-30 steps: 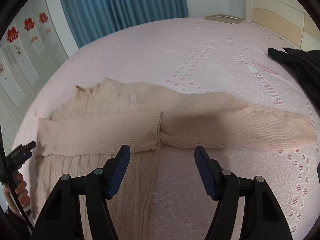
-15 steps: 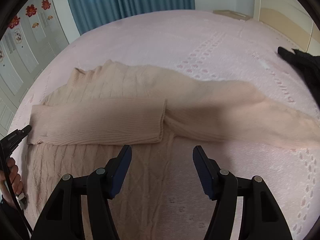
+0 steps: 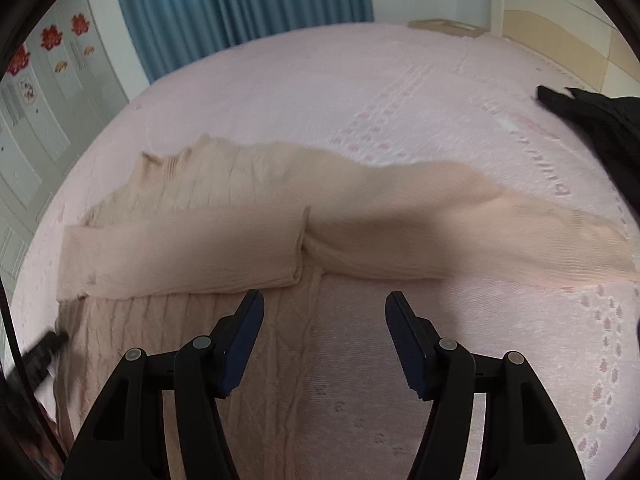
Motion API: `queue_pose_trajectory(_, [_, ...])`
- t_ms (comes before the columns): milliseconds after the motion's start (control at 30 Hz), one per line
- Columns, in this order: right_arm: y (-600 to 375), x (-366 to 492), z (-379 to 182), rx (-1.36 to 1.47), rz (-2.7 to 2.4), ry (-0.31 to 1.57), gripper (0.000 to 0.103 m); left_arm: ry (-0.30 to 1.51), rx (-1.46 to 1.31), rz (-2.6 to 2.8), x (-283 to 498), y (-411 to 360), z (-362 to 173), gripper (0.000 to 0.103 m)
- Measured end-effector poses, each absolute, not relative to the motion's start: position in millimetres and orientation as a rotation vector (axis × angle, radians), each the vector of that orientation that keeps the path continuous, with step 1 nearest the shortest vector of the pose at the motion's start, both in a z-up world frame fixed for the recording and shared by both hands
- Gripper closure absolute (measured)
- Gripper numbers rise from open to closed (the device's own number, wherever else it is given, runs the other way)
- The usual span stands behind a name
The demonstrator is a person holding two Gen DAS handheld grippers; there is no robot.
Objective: Fold small clothes
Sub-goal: 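Fold the gripped sleeve across the sweater body and release it, then grasp the other sleeve cuff with the right gripper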
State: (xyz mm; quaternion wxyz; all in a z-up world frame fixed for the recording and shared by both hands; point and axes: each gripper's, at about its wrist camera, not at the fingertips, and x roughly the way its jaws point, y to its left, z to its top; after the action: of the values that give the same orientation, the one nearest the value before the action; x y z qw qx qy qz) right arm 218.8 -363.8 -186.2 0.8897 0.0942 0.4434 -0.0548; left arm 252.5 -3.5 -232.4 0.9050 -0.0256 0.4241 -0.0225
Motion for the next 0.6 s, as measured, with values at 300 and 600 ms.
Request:
queue_pose_trajectory(300, [-434, 190, -144, 0.332, -0.173, 0.814, 0.041, 0.893, -0.005, -0.014, 254, -6, -240, 0.032])
queue_pose_trajectory(600, [-526, 149, -155, 0.246, -0.381, 0.845, 0.035, 0.891, 0.000, -0.008, 252, -5, -241, 0.031])
